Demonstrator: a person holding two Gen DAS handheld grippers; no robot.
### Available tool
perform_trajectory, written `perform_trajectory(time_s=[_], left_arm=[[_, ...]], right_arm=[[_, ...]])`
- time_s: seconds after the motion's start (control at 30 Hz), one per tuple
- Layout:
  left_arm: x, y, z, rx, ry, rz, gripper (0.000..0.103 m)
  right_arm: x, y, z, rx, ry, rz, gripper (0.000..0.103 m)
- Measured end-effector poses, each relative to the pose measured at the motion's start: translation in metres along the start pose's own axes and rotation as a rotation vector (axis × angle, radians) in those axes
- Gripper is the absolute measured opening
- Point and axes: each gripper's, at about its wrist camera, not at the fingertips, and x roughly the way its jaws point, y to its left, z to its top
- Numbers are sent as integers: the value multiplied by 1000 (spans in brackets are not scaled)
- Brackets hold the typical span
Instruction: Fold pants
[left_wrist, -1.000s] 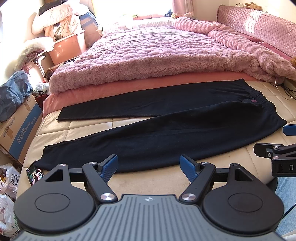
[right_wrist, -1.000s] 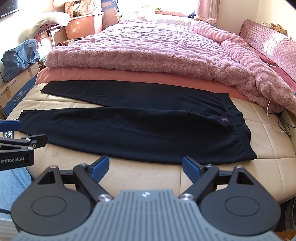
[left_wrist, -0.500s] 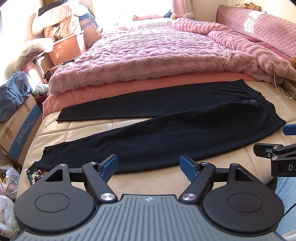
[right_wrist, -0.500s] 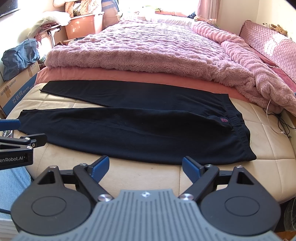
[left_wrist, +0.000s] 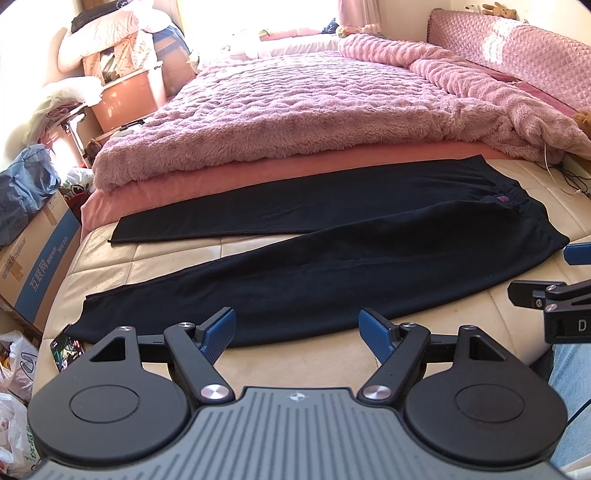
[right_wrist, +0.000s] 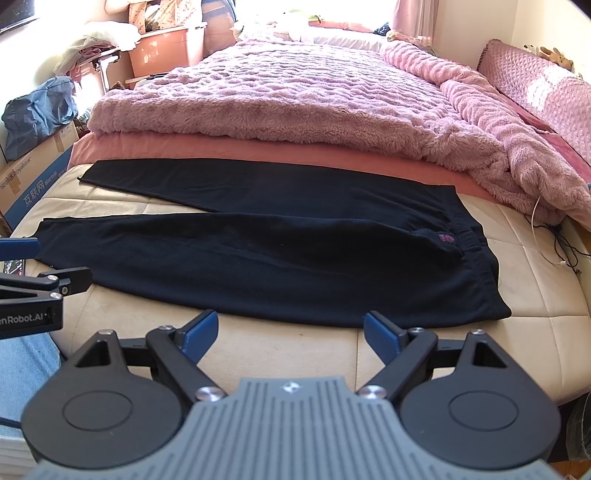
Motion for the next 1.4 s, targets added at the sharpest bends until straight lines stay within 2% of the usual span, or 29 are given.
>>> perform_trajectory(time_s=[0.17,0.3,0.4,0.5,0.57,0.6,0.67,0.73,0.83,0.93,1.03,1.17,1.4], left_arm=[[8,10,0,68,-35,4,89],[22,25,0,158,-53,20,81],[37,43,-3,254,-76,12,78],[56,61,-9,389,-80,-13,77],[73,71,-16,490,-44,-30,77],[81,75,-21,536,-26,-34,73],[97,85,-29,602,8,-41,73],[114,95,-39,660,55,-46,73],[136,106,-60,782,106,-12,73],[155,116,-79,918,158,52,73],[171,127,-85,952,203,115,71],[187,133,-100,1060,231,197,69],[202,131,-121,1205,155,321,68]], right_arm=[[2,-12,5,5,-30,5,82],[3,-49,15,-16,-158,-5,82],[10,-75,21,-88,-218,-7,82],[18,-96,25,-125,-232,-5,82],[37,-126,30,-177,-185,10,82],[45,-134,31,-200,-165,18,80],[64,-148,29,-275,-107,11,73],[82,-158,21,-362,-53,4,57],[110,-171,11,-502,34,-15,42],[126,-178,4,-567,89,-29,39],[147,-191,-7,-667,143,-76,38],[160,-202,-14,-695,171,-92,36],[161,-200,-22,-713,178,-85,36]])
